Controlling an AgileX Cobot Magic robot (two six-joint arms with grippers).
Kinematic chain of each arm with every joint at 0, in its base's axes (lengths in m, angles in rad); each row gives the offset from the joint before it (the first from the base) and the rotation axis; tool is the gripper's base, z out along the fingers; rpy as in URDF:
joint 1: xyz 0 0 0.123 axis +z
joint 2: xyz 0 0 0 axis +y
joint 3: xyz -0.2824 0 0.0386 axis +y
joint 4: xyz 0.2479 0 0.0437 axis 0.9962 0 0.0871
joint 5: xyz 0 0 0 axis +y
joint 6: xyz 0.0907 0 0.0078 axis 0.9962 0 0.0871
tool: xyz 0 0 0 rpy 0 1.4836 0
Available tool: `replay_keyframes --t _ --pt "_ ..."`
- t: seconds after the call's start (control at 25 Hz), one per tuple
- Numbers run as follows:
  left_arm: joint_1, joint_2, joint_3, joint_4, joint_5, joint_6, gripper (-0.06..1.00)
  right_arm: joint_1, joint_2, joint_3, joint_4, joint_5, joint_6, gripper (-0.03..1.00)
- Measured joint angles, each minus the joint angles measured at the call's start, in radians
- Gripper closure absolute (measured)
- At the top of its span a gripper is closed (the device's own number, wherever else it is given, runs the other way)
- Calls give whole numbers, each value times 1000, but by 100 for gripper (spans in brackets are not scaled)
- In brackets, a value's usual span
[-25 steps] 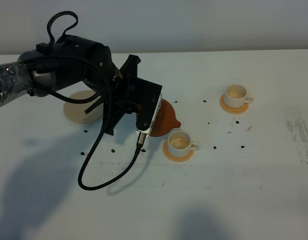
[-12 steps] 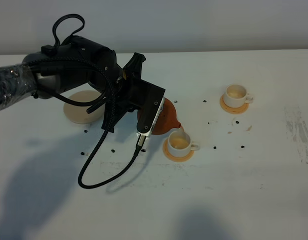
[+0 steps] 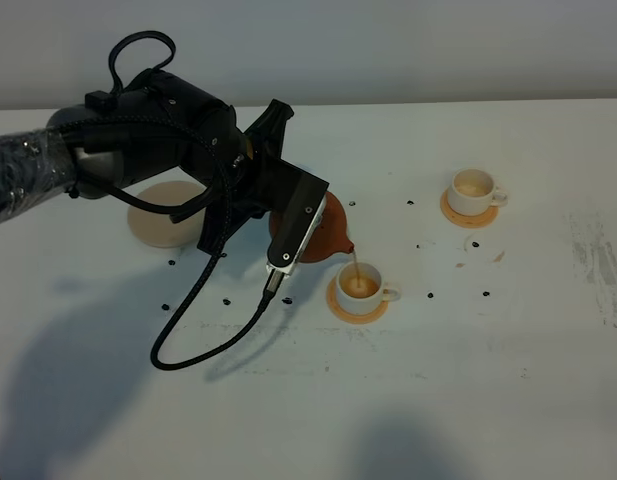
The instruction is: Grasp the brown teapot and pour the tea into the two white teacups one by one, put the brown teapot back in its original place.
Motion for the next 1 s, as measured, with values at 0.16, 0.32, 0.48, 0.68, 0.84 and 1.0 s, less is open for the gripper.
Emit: replay_keyframes --t 0.16,0.32,0.48,0.68,0.84,1.0 --pt "-10 0 0 1 -4 17 87 0 0 0 0 0 0 47" --pt "-10 0 0 3 -4 26 87 0 0 0 0 0 0 47" --pt "-10 0 0 6 -4 46 87 0 0 0 0 0 0 47" --pt "-10 0 0 8 -4 75 87 0 0 0 0 0 0 47" --pt "-10 0 0 24 -10 78 87 0 0 0 0 0 0 47" --pt "-10 0 0 25 -28 93 87 0 0 0 0 0 0 47"
